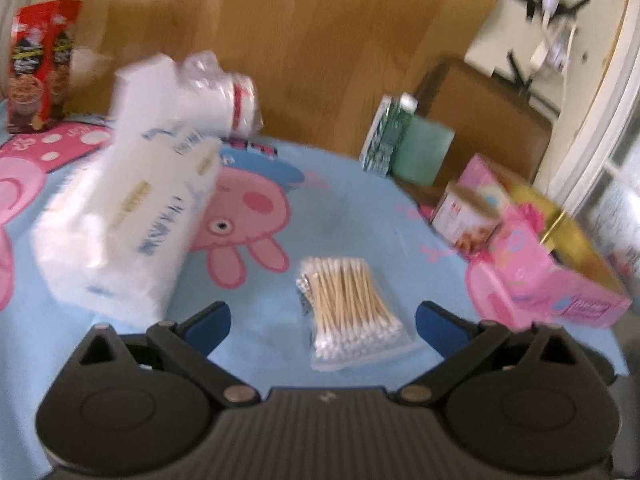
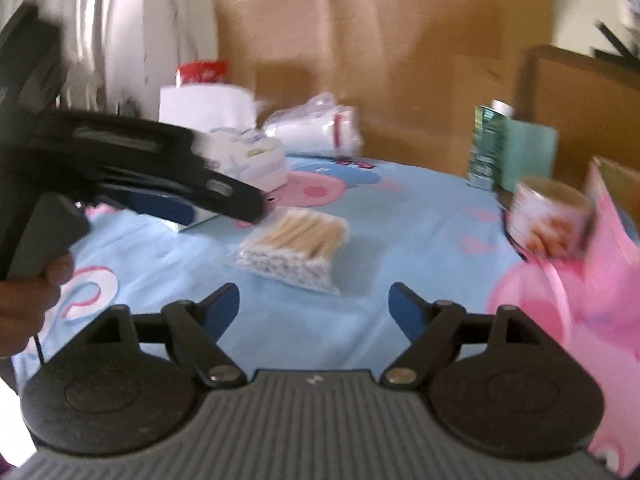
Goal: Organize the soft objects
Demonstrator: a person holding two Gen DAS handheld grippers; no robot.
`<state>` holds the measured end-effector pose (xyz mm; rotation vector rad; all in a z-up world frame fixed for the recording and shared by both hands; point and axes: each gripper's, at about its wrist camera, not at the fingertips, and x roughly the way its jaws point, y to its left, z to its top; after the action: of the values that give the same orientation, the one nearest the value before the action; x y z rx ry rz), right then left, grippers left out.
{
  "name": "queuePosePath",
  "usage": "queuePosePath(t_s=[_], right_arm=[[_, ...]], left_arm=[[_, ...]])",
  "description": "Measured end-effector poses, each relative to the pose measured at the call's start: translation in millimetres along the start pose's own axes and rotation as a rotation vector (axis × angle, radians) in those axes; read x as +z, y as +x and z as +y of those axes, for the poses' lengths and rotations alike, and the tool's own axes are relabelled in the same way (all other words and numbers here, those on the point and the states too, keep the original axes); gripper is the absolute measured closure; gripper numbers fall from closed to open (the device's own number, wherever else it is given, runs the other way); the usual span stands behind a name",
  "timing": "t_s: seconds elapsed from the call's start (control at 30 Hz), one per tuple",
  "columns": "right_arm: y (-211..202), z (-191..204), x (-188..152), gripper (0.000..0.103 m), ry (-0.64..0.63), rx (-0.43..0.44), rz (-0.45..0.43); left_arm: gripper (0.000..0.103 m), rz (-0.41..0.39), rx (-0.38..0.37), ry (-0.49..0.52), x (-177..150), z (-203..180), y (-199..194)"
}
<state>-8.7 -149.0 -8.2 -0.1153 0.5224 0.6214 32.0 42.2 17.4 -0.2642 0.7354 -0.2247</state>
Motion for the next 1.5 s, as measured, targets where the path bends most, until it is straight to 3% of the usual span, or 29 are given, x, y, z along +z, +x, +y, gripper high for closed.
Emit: queuePosePath(t_s=[0.07, 0.1, 0.13, 0.17, 0.23, 0.33, 0.43, 0.8, 0.9, 0.93, 1.03, 1.1, 1.17, 1.3, 1.5], right_arm=[[13, 3, 7, 0.019, -0.019, 0.019, 0.019], [20, 4, 10, 0.022, -0.025, 0.027, 0.031], [28, 4, 11, 0.042, -0.029, 0.041, 0.056], [36, 3, 11, 0.047, -0.02, 0.063, 0.093], [34, 2, 12, 0.06, -0.012, 0.052, 0.078], [20, -3, 5, 0.061, 0.004, 0.04, 0.043], [-5, -10, 0, 0.062, 0.008, -0.034, -0.034], [-105, -113, -10, 0.061, 0.164, -0.392, -0.269], [-123, -147, -17, 0.061, 0.212, -0.478, -0.291], [-127, -157, -18, 0.061, 0.225, -0.5, -0.293], [-121, -191, -20, 0.06, 0.25, -0.58, -0.266], [-111, -208, -22, 0.051, 0.277, -0.67, -0.244], [-112, -222, -30, 0.049, 0.33, -0.728, -0.266], [-124, -229, -48, 0.048, 0.421, -0.7, -0.36], [-132, -229, -48, 0.048, 0.439, -0.655, -0.397]], left_arm=[[0.024, 0.063, -0.016, -0.02, 2, 0, 19], [0.024, 0.056, -0.024, -0.027, 0, -1, 22], [0.044, 0.054, -0.033, -0.024, -1, -3, 24], [0.049, 0.071, -0.062, -0.021, -2, -7, 26], [0.049, 0.059, -0.055, -0.002, -4, -17, 23], [0.049, 0.054, -0.093, 0.024, -2, -33, 20], [0.049, 0.036, -0.153, 0.063, 9, -62, 19], [0.048, -0.01, -0.379, 0.362, 41, -242, 54], [0.044, -0.003, -0.426, 0.41, 41, -286, 72], [0.038, -0.003, -0.429, 0.425, 41, -299, 80], [0.016, -0.014, -0.365, 0.457, 40, -332, 106], [0.015, -0.009, -0.291, 0.452, 42, -342, 121], [0.014, 0.005, -0.271, 0.41, 44, -335, 125], [0.007, -0.024, -0.209, 0.364, 44, -311, 118], [0.007, -0.037, -0.117, 0.326, 41, -286, 101]])
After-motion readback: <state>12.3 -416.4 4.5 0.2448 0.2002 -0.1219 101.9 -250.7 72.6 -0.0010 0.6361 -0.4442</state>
